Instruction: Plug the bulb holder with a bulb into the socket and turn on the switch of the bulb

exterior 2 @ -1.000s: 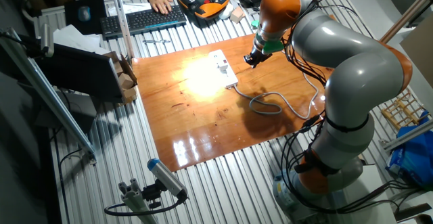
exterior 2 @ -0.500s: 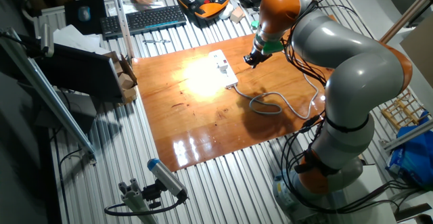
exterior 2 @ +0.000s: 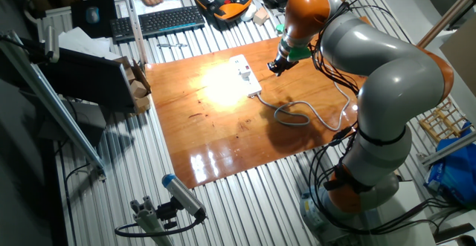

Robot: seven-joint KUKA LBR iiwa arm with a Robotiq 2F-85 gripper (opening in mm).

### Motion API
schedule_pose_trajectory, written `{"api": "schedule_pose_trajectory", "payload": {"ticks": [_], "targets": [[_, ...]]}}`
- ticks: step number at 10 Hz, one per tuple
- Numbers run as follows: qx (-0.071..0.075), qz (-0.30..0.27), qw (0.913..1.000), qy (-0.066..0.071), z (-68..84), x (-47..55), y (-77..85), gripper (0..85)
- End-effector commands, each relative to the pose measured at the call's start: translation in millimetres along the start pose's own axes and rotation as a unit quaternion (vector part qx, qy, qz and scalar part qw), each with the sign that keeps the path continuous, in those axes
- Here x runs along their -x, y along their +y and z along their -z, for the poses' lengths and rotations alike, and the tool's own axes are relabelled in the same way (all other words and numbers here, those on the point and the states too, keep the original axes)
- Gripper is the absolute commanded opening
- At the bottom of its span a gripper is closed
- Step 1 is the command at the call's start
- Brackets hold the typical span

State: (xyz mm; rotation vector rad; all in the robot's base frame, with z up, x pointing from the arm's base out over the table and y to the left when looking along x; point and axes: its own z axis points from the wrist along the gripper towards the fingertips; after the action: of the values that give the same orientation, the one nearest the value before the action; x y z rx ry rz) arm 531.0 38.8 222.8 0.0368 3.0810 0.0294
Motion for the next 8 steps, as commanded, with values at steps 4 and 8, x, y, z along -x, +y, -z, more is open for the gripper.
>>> {"api": "schedule_pose_trajectory", "payload": {"ticks": [4,8], "targets": [[-0.001,-0.002,1.0,-0.002,-0.8,0.6,0.2,0.0],[0.001,-0.002,1.0,-0.002,-2.0,-0.1,0.7,0.0]]}}
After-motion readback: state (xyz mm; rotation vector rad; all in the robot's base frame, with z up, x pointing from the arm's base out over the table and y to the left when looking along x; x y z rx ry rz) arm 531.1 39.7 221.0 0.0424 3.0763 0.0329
